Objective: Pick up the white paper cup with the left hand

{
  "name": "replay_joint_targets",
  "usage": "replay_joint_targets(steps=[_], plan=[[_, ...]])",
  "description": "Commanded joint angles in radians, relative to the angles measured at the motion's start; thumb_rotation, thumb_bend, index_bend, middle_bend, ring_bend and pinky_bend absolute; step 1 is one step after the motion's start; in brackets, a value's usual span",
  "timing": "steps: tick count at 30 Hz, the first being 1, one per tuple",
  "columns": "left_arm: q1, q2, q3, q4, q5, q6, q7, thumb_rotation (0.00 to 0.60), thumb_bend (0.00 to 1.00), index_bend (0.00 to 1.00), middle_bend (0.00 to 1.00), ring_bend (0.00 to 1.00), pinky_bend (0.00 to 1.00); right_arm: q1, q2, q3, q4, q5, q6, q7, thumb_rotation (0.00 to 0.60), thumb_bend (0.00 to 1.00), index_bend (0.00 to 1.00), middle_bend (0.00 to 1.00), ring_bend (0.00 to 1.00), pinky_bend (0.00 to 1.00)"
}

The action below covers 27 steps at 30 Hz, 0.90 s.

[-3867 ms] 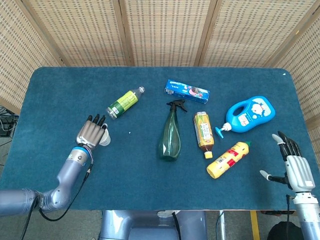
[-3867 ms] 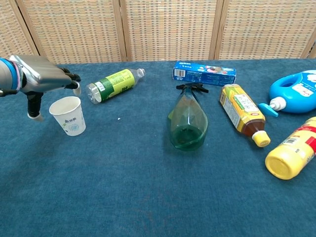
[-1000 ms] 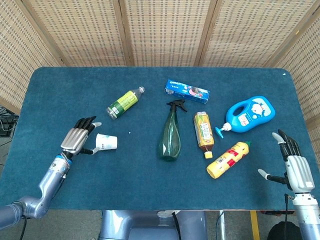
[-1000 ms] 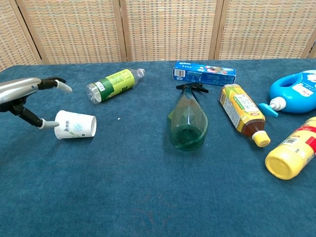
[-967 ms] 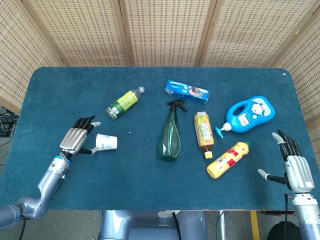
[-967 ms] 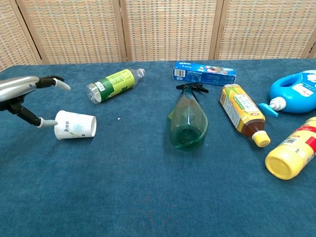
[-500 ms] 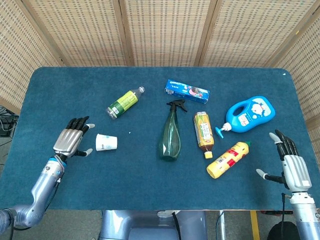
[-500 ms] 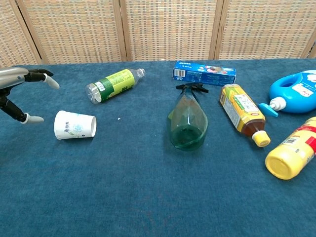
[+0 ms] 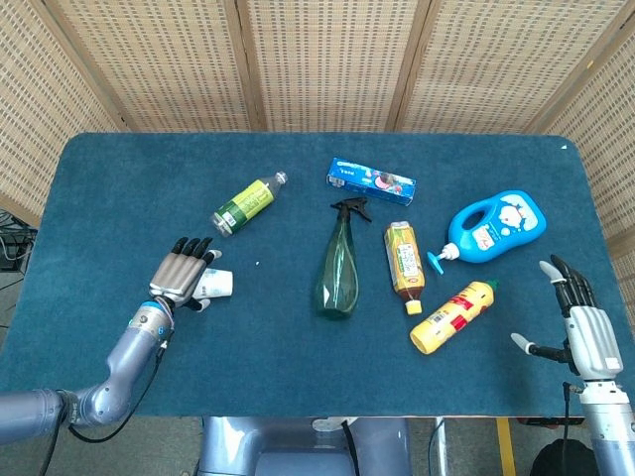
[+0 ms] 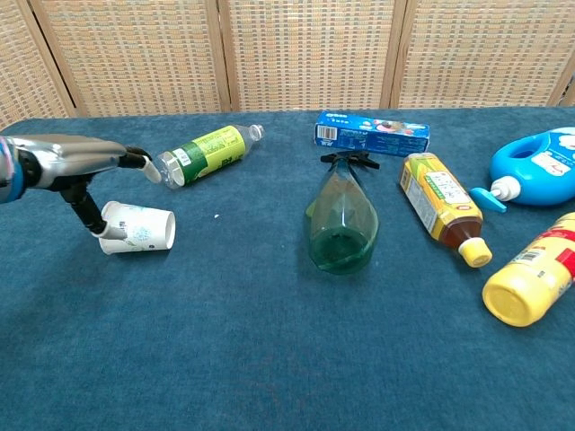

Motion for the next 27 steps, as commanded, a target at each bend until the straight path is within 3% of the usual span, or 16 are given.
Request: replay_joint_targets(steps=[1,13,27], plan=[[-0.044,-0.040,0.010,0.004,-0.049,0.013,0.059,0.547,0.25,0.15,0.00,0.00,0.00,0.000,0.003,0.001,0.000,0.000,0.001,0.008,0.600,0.10,0.08,0.00,0.00,0.00],[-0.115,-0.125,0.044,0.082,-0.158,0.047,0.150,0.547,0.26,0.18,0.00,0.00,0.02,-0.004,0.014,0.009,-0.001,0.008,0.007,0.044,0.600,0.10,0.08,0.00,0.00,0.00],[-0.109,-0.191,0.074,0.166,-0.112,0.076,0.136,0.600,0.30,0.40,0.14,0.07,0.12,-0.013,0.024,0.029,0.003,0.029,0.025,0.088,0.600,0.10,0.09,0.00,0.00,0.00]])
